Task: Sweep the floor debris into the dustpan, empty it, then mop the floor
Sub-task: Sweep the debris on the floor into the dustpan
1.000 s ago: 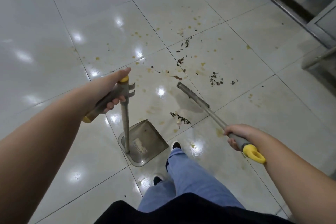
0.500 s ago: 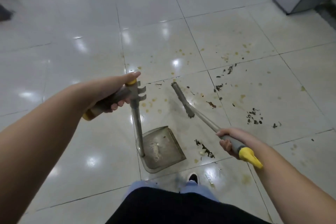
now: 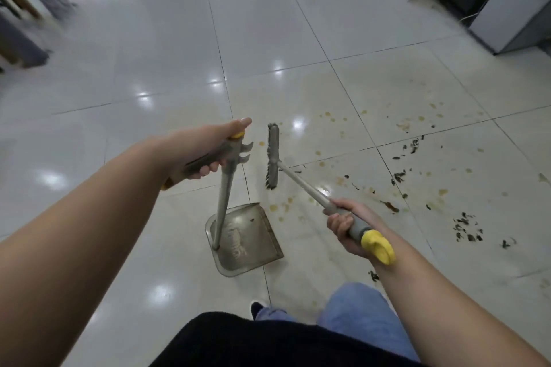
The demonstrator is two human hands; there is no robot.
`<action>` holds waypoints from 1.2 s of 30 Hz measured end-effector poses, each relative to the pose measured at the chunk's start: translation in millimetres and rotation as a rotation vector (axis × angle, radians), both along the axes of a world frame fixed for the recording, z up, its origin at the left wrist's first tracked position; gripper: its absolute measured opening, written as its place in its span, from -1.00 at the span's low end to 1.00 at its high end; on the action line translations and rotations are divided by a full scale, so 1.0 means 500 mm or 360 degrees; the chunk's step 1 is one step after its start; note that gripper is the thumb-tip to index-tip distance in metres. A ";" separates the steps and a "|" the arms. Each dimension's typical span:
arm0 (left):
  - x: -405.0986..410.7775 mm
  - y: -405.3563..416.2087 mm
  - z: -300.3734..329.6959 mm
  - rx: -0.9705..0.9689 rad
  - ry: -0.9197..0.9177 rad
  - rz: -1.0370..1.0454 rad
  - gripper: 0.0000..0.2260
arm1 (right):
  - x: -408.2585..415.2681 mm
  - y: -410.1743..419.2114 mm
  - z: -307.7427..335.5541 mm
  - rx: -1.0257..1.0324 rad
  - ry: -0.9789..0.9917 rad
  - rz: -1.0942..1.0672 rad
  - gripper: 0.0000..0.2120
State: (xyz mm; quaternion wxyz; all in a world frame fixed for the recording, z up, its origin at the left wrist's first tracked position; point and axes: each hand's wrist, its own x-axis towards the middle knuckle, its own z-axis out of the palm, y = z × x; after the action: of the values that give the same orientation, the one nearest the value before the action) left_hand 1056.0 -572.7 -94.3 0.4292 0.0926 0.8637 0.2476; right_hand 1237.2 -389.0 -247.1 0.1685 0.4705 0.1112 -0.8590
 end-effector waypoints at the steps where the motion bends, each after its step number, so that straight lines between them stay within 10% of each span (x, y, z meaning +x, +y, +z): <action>1: -0.022 -0.003 -0.002 -0.0014 0.0012 0.0004 -0.40 | -0.020 -0.008 0.000 -0.0015 -0.0005 -0.0025 -0.74; 18: -0.493 0.166 -0.075 -0.0350 0.0181 0.0014 -0.23 | -0.527 0.208 -0.169 -0.0539 -0.0005 -0.0327 -0.75; 23: -0.565 0.234 -0.099 -0.0356 0.0183 -0.0071 -0.23 | -0.664 0.277 -0.207 -0.0236 -0.0117 -0.0635 -0.79; 27: -0.594 0.279 -0.113 -0.0335 0.0211 -0.0208 -0.21 | -0.684 0.323 -0.219 -0.0357 -0.0117 -0.1132 -0.79; 36: -0.611 0.321 -0.116 -0.0250 0.0059 -0.0214 -0.28 | -0.459 0.297 -0.211 -0.0251 -0.0385 -0.1019 -0.67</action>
State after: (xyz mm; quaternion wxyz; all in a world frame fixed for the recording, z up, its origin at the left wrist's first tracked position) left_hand 750.6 -412.1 -152.5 0.4349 0.1210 0.8800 0.1478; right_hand 1007.6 -240.4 -352.3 -0.0615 0.5654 -0.1295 -0.8123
